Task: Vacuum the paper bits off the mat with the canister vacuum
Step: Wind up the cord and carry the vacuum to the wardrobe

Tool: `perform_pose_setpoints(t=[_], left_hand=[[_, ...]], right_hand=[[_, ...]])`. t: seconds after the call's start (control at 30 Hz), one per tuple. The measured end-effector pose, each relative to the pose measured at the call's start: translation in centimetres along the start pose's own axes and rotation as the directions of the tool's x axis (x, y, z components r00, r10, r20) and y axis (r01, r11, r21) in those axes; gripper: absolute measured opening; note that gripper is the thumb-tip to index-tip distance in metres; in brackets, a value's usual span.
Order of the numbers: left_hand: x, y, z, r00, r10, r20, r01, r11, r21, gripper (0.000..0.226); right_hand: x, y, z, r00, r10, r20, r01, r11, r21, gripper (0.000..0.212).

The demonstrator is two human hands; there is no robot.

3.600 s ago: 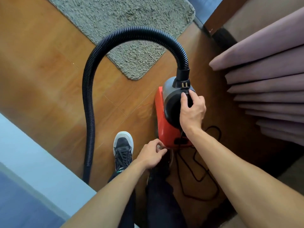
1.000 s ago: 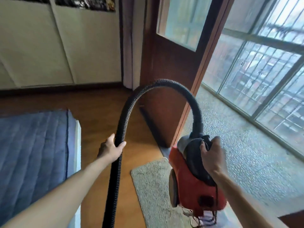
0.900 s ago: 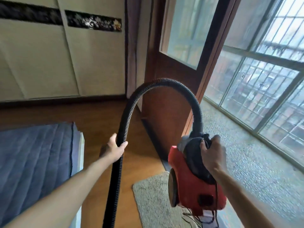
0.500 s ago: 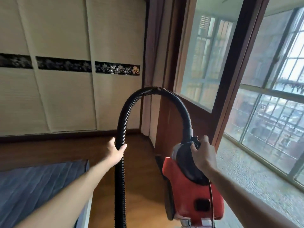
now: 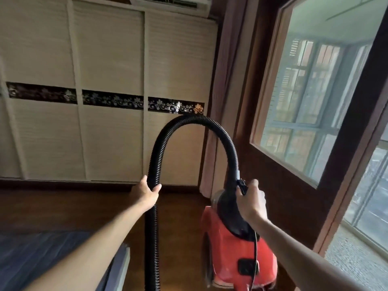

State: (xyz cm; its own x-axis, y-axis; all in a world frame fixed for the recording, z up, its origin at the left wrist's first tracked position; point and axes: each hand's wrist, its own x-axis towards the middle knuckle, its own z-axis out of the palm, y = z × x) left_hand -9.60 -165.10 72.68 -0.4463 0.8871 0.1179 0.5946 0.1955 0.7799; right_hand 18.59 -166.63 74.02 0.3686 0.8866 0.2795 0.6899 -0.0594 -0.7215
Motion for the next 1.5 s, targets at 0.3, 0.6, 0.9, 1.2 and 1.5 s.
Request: perform_pose_setpoints(t=[0.3,0.6,0.9,1.2,1.5], left_hand=[[15.2,-1.0,1.6,0.999,0.037,0.005,-0.037,0.999,-0.03,0.068],[31.3,0.8,3.8,0.997,0.072,0.034,-0.072,0.997,0.014,0.066],[45.0,1.4,6.9,0.998,0.057,0.014,-0.058,0.998,0.026,0.058],[63.2,4.3,12.3,0.998,0.028,-0.047,-0.028,1.0,0.001,0.069],[77.3,4.7,16.2,0.992,0.05,-0.112,-0.046,0.998,0.035,0.032]], right_hand=[[11.1,-4.9,8.9,1.0,-0.025,-0.013,0.025,0.999,0.039,0.028],[23.6,-10.3,17.9,0.997,0.01,-0.077,-0.007,0.999,0.044,0.029],[35.9,-13.6,28.1,0.998,0.033,-0.05,-0.032,0.999,0.026,0.032],[51.6,-16.8,39.4,1.0,0.019,-0.021,-0.016,0.993,0.115,0.034],[63.4,-20.3,48.3,1.0,-0.008,-0.009,0.009,0.989,0.148,0.029]])
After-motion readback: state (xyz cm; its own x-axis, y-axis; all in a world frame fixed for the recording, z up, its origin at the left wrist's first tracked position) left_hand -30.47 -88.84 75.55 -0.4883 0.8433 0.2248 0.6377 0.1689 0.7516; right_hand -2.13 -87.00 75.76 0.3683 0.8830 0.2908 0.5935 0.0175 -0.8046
